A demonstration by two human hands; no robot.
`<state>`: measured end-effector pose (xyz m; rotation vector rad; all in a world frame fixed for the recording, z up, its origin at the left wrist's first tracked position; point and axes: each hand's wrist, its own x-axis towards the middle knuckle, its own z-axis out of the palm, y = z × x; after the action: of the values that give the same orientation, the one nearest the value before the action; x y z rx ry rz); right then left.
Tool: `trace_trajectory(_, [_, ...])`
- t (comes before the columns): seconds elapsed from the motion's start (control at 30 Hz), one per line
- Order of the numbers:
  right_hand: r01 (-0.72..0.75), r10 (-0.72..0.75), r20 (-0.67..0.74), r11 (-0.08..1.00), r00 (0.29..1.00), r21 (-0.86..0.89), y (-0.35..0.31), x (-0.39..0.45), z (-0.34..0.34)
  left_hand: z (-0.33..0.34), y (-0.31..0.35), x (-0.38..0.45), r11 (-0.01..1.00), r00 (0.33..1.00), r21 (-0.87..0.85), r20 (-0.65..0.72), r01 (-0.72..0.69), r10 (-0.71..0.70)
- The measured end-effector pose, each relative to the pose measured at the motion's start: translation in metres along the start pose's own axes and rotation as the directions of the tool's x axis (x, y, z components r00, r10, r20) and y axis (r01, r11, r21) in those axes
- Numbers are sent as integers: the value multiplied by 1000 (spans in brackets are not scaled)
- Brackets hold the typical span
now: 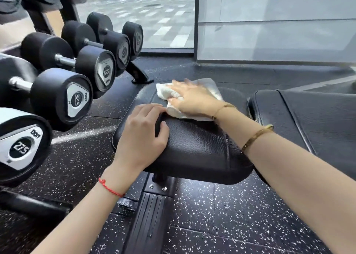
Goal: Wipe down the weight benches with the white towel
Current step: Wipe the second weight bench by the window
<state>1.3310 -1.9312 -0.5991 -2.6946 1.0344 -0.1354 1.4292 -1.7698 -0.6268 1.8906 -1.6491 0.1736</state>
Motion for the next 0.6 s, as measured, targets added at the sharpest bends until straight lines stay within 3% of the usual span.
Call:
trace_trajectory(0.17, [135,-136,-46,991,990,-15,10,-36,13,-2,-2,-1,999,1000,-49,-5,23,-24])
trace_trajectory(0.3, [16,-14,-41,999,999,49,45,-35,-1,-2,0,-1,998,1000,-55,-2,28,-28])
trace_trajectory(0.4, [-66,66,21,998,998,-19,46,0,-13,-2,2,-1,998,999,-45,-4,37,-37])
trace_trajectory(0.6, [30,-29,42,1000,999,-10,12,7,-6,-2,-1,-2,998,999,-54,-7,34,-34])
